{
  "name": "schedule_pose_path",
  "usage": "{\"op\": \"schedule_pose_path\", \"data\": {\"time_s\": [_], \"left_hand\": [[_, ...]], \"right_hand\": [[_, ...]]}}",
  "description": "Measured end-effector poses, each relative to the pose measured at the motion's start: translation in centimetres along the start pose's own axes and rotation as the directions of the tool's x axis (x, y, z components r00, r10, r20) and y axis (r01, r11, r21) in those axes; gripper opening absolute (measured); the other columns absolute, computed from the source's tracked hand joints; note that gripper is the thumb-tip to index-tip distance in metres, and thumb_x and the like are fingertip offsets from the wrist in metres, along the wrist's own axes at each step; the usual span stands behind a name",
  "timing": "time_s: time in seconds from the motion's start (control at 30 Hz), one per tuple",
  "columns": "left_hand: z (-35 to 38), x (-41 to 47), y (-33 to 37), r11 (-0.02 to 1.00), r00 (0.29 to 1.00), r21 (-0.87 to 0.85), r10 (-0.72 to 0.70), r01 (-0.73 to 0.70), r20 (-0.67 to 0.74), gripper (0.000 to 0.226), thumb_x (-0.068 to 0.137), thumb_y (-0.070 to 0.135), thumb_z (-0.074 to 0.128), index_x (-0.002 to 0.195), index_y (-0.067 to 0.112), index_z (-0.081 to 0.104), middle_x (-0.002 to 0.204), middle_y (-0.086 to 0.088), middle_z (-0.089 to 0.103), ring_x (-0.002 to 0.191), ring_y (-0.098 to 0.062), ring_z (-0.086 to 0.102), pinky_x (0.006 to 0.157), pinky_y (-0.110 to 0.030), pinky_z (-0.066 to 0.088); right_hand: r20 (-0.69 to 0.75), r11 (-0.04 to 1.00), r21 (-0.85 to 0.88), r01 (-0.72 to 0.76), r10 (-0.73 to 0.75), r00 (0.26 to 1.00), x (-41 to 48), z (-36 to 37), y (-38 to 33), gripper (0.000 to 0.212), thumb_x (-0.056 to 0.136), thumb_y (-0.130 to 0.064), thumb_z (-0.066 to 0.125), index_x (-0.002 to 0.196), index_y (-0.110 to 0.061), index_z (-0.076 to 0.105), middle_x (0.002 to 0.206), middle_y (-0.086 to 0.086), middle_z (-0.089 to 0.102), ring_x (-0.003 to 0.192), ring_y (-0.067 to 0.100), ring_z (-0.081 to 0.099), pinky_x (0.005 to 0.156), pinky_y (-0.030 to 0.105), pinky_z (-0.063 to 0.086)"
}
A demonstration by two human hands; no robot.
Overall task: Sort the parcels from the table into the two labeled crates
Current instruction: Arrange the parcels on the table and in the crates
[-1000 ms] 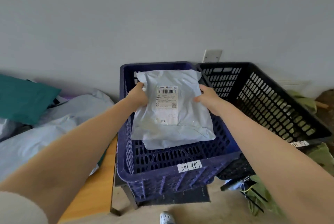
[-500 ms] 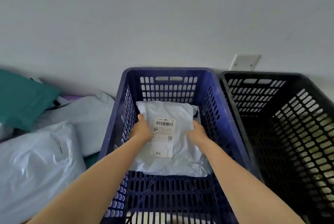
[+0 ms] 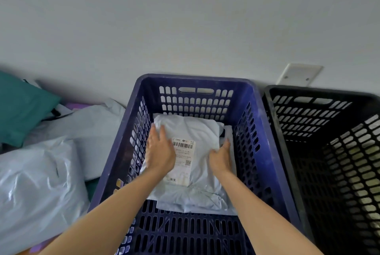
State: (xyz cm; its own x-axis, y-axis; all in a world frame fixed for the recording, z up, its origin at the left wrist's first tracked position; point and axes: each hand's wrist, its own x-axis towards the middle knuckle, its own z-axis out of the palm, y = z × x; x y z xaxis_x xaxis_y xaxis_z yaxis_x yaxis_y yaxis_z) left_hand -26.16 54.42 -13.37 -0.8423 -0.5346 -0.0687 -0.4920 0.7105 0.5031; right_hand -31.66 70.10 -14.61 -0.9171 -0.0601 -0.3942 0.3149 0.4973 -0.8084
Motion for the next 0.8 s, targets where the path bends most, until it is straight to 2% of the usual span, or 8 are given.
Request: {"op": "schedule_pose_path", "data": {"time_s": [0.07,0.13,0.2,0.27,0.37,0.53,0.8], "left_hand": [[0.6,0.5,-0.3,0.970,0.980,0.144,0.192,-0.197,0.045,0.056,0.104,0.034,0.020,0.154,0.018,0.001,0.161,-0.010,-0.012,0.148,-0.027,-0.010,0.121,-0.045,0.002],[1.2,1.0,-0.3,0.928,0.954,0.231,0.270,-0.293,0.128,0.055,0.104,0.039,0.012,0.153,0.023,-0.007,0.159,-0.005,-0.019,0.146,-0.023,-0.019,0.120,-0.044,-0.008],[1.9,1.3,-0.2,0.911,0.940,0.261,0.270,-0.320,0.210,0.055,0.103,0.042,0.007,0.151,0.027,-0.014,0.158,-0.001,-0.024,0.145,-0.020,-0.024,0.118,-0.047,-0.013],[2.5,1.5,-0.3,0.918,0.932,0.264,0.218,-0.296,0.288,0.055,0.102,0.045,0.005,0.150,0.029,-0.016,0.156,0.002,-0.028,0.143,-0.019,-0.027,0.117,-0.050,-0.016],[3.1,1.6,-1.3,0.930,0.931,0.290,0.118,-0.225,0.344,0.057,0.101,0.051,0.006,0.149,0.035,-0.019,0.153,0.000,-0.033,0.141,-0.023,-0.030,0.116,-0.050,-0.018],[4.2,1.7,-3.0,0.948,0.924,0.293,-0.001,-0.121,0.382,0.060,0.094,0.065,0.006,0.141,0.048,-0.028,0.150,-0.004,-0.038,0.138,-0.036,-0.030,0.111,-0.049,-0.017],[5.8,2.3,-3.7,0.946,0.928,0.309,-0.029,-0.094,0.371,0.063,0.092,0.069,0.008,0.138,0.051,-0.032,0.147,-0.006,-0.042,0.136,-0.040,-0.031,0.114,-0.056,-0.012]], "right_hand": [[-0.054,0.944,-0.261,0.202,-0.223,0.973,0.3,0.0,0.3,0.071,0.100,-0.018,0.042,0.155,-0.022,-0.002,0.163,0.002,0.007,0.148,0.022,0.016,0.118,0.038,0.024],[0.064,0.753,-0.535,0.382,-0.415,0.908,0.8,0.2,0.7,0.066,0.103,-0.032,0.035,0.154,-0.026,-0.007,0.162,-0.003,-0.014,0.149,0.016,-0.008,0.120,0.037,0.009],[0.195,0.597,-0.663,0.453,-0.447,0.873,1.4,0.4,1.0,0.062,0.104,-0.042,0.024,0.152,-0.030,-0.013,0.157,-0.006,-0.026,0.147,0.015,-0.021,0.120,0.038,0.000],[0.276,0.508,-0.729,0.460,-0.396,0.876,1.9,0.6,1.3,0.063,0.102,-0.051,0.016,0.151,-0.031,-0.018,0.155,-0.006,-0.032,0.145,0.015,-0.026,0.121,0.039,-0.005],[0.329,0.464,-0.763,0.451,-0.321,0.888,2.5,0.8,2.0,0.064,0.100,-0.057,0.012,0.147,-0.034,-0.025,0.152,-0.005,-0.037,0.143,0.015,-0.030,0.121,0.041,-0.010],[0.361,0.449,-0.760,0.471,-0.310,0.879,3.5,1.6,3.1,0.065,0.096,-0.063,0.009,0.143,-0.039,-0.030,0.150,-0.007,-0.043,0.139,0.014,-0.036,0.115,0.038,-0.018],[0.350,0.468,-0.743,0.478,-0.338,0.874,4.8,2.6,4.3,0.064,0.095,-0.064,0.006,0.145,-0.041,-0.027,0.153,-0.006,-0.038,0.142,0.014,-0.032,0.115,0.037,-0.017]]}}
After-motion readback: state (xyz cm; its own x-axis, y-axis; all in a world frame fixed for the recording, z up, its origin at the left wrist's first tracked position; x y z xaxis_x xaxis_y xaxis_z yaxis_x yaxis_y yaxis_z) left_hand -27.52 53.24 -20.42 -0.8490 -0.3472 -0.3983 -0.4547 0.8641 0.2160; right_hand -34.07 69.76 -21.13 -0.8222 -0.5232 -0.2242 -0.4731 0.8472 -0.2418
